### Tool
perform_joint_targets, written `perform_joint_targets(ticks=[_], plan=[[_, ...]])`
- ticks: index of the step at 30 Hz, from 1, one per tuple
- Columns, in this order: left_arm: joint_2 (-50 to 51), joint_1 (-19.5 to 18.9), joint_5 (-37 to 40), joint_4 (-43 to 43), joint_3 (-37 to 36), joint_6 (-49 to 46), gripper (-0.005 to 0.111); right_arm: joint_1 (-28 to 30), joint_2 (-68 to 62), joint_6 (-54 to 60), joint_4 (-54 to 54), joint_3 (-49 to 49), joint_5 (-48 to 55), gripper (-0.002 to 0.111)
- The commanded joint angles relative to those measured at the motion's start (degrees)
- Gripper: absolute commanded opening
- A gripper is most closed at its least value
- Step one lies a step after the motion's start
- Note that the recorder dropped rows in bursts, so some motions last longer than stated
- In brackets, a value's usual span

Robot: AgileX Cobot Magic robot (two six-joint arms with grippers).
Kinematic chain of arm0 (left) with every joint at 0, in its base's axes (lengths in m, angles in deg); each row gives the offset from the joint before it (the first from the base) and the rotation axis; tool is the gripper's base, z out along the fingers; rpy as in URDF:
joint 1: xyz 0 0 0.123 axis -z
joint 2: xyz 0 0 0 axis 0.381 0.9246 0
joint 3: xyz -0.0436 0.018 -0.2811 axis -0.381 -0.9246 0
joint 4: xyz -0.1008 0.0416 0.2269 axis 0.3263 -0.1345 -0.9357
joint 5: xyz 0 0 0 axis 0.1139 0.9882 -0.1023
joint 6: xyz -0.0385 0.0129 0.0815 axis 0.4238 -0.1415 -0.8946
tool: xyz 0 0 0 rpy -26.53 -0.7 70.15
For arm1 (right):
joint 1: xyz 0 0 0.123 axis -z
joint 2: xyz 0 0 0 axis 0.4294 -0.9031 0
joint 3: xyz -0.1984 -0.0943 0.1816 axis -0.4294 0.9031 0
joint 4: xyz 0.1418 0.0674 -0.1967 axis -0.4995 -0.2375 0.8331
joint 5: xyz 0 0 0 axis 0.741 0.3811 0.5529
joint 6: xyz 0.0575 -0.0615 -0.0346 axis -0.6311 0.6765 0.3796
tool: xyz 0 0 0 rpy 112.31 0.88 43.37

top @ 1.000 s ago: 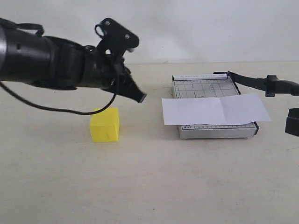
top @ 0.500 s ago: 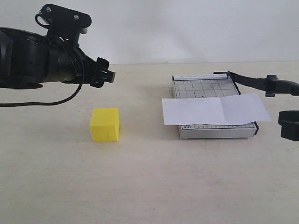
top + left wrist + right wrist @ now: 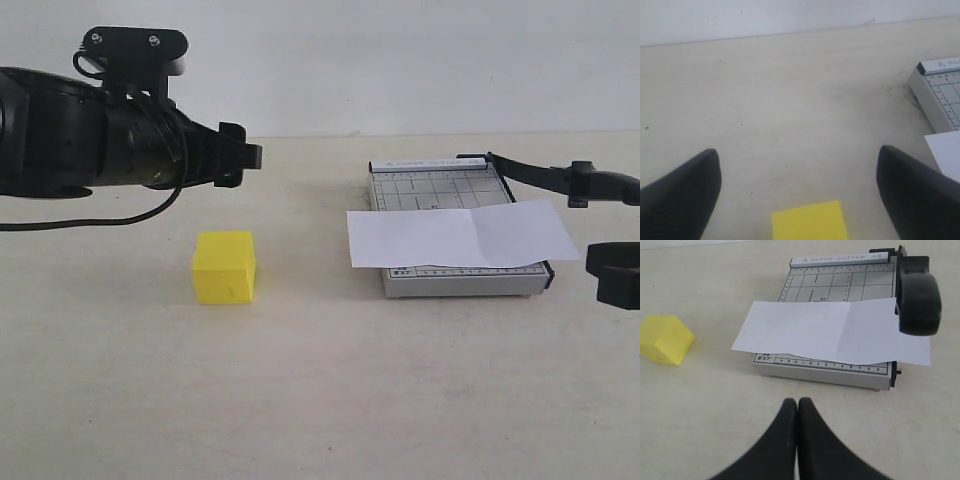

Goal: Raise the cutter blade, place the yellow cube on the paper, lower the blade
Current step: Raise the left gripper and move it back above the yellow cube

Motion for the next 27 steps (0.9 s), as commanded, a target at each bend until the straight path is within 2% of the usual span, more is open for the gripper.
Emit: perform_joint_targets(ticks=[1, 10, 16, 21, 27], plan=[[-0.7, 0.0, 4.1, 0.3, -0.3, 1.0, 0.081, -0.1, 0.3, 0.3, -0.2, 0.0, 1.3, 0.0], [0.3, -0.1, 8.0, 0.3, -0.3, 0.0, 0.081, -0.1, 0.3, 0.3, -0.2, 0.0, 2.7, 0.0], [2.9, -0.1, 12.5, 0.3, -0.3, 4.6, 0.083, -0.1, 0.3, 0.3, -0.2, 0.0, 4.3, 0.0], [4.3, -0.1, 12.2, 0.3, -0.3, 5.0, 0.087, -0.1, 0.3, 0.4, -0.1, 0.0, 4.7, 0.0], [4.9, -0.1, 7.5, 0.3, -0.3, 3.9, 0.087, -0.1, 0.3, 0.5, 0.3, 0.0, 5.2, 0.0]])
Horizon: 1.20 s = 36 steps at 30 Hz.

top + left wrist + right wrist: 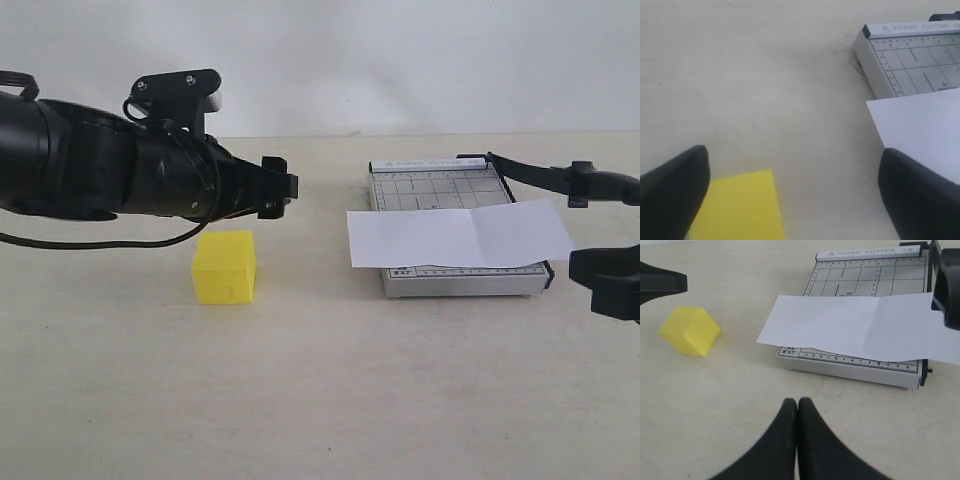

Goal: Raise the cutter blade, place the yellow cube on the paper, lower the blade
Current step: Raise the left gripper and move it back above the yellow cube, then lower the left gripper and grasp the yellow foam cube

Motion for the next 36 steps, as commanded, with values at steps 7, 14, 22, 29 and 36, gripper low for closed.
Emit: perform_joint_targets(ticks=[7, 14, 22, 29, 36], plan=[[1.9, -0.1, -8.8, 0.1, -0.3, -4.0, 0.087, -0.1, 0.3, 0.5, 0.3, 0.0, 0.8, 0.0], [5.3, -0.1, -8.8, 0.1, -0.3, -4.0, 0.087, -0.1, 0.3, 0.5, 0.8, 0.0, 0.9, 0.0], [9.2, -0.1, -8.4, 0.1, -0.3, -3.0, 0.087, -0.1, 0.3, 0.5, 0.8, 0.0, 0.9, 0.0], [11.0, -0.1, -7.6, 0.1, -0.3, -2.1, 0.087, -0.1, 0.3, 0.7, 0.8, 0.0, 0.6, 0.0], [11.6, -0.1, -7.0, 0.1, -0.3, -1.6, 0.086, -0.1, 0.3, 0.8, 0.8, 0.0, 0.4, 0.0]])
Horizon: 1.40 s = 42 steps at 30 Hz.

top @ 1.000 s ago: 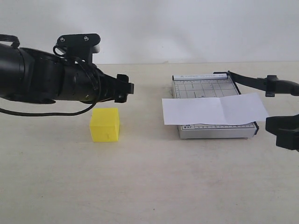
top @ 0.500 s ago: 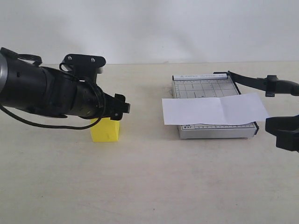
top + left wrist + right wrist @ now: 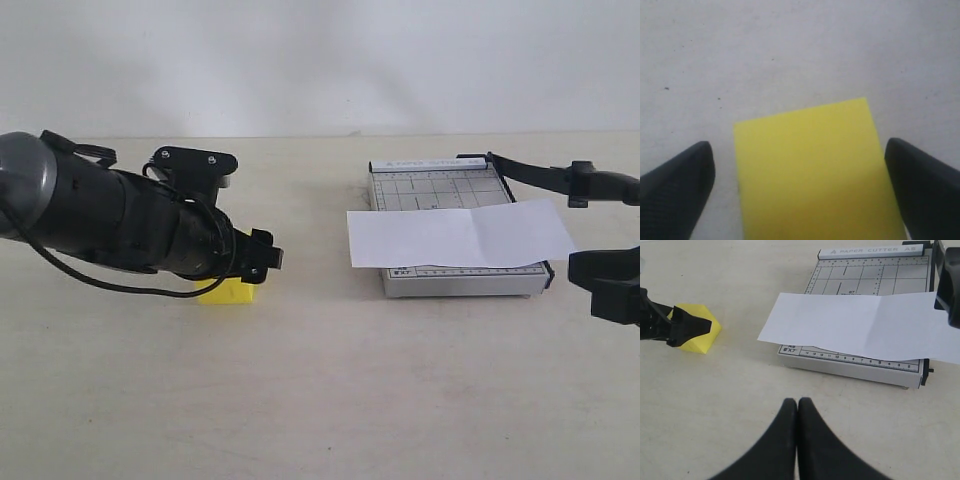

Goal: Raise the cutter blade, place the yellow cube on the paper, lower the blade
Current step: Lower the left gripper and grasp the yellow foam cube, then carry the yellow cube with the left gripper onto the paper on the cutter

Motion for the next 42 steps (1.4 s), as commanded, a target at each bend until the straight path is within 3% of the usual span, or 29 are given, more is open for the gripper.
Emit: perform_joint_targets(ticks=[1, 4, 10, 16, 23, 32, 42], plan=[[0.0, -0.1, 0.3, 0.1, -0.3, 0.9, 0.085, -0.1, 0.3, 0.6, 0.3, 0.0, -0.1, 0.0], [0.0, -0.1, 0.3, 0.1, -0.3, 0.9, 0.072, -0.1, 0.3, 0.6, 0.3, 0.0, -0.5, 0.0], [-0.9, -0.1, 1.0, 0.1, -0.3, 0.9, 0.007, -0.1, 0.3, 0.6, 0.3, 0.0, -0.7, 0.0], [-4.2, -0.1, 2.5, 0.1, -0.3, -0.4, 0.004, -0.1, 0.3, 0.6, 0.3, 0.0, -1.1, 0.0], [-10.2, 1.9, 10.8, 0.1, 0.6, -9.0, 0.004, -0.1, 0.3, 0.7, 0.3, 0.0, -1.1, 0.0], [-10.8, 9.1, 11.3, 0.1, 11.4, -12.4, 0.004, -0.1, 0.3, 0.7, 0.3, 0.0, -0.5, 0.0], [-4.8, 12.1, 10.8, 0.1, 21.0, -12.9, 0.004, -0.1, 0.3, 0.7, 0.3, 0.0, -0.5, 0.0]])
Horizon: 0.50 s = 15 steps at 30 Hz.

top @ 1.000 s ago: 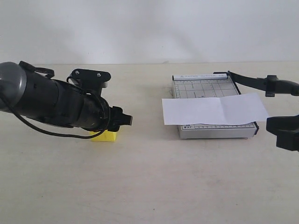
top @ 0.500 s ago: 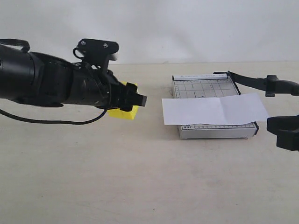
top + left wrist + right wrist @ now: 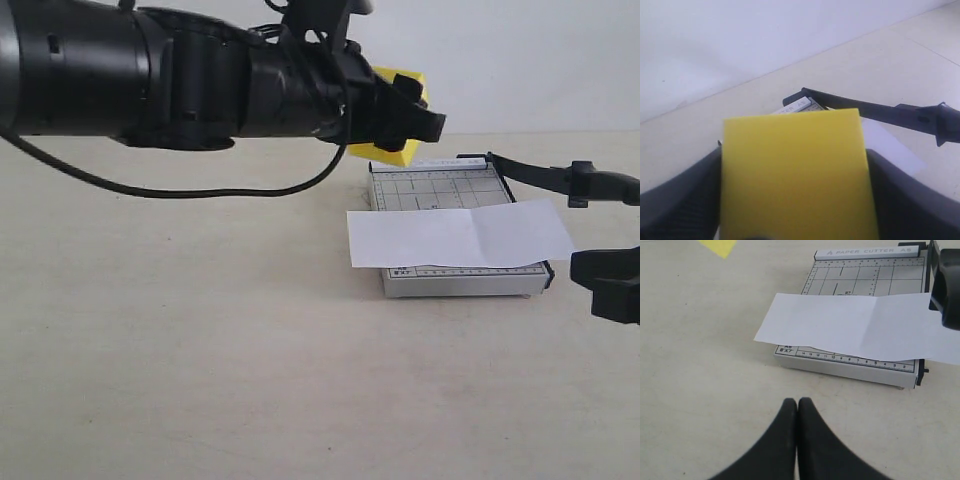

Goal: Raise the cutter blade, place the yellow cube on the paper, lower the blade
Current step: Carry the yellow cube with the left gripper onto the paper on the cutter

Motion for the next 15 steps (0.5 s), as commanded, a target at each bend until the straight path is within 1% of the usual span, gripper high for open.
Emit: perform_joint_targets(ticks=[1, 5, 12, 15], plan=[[3.6, 1.6, -0.2, 0.1, 2.8, -0.1, 0.004, -0.1, 0.3, 0.5, 0.1, 0.0, 0.2, 0.0], [5.8, 2.2, -1.6, 0.1, 3.3, -0.3, 0.004, -0.1, 0.3, 0.5, 0.1, 0.0, -0.2, 0.0], [10.1, 2.3, -1.8, 0.1, 3.4, -0.3, 0.004, -0.1, 0.3, 0.5, 0.1, 0.0, -1.0, 0.0], [12.7, 2.3, -2.2, 0.1, 5.4, -0.3, 0.004, -0.1, 0.3, 0.5, 0.1, 0.0, -2.2, 0.0]])
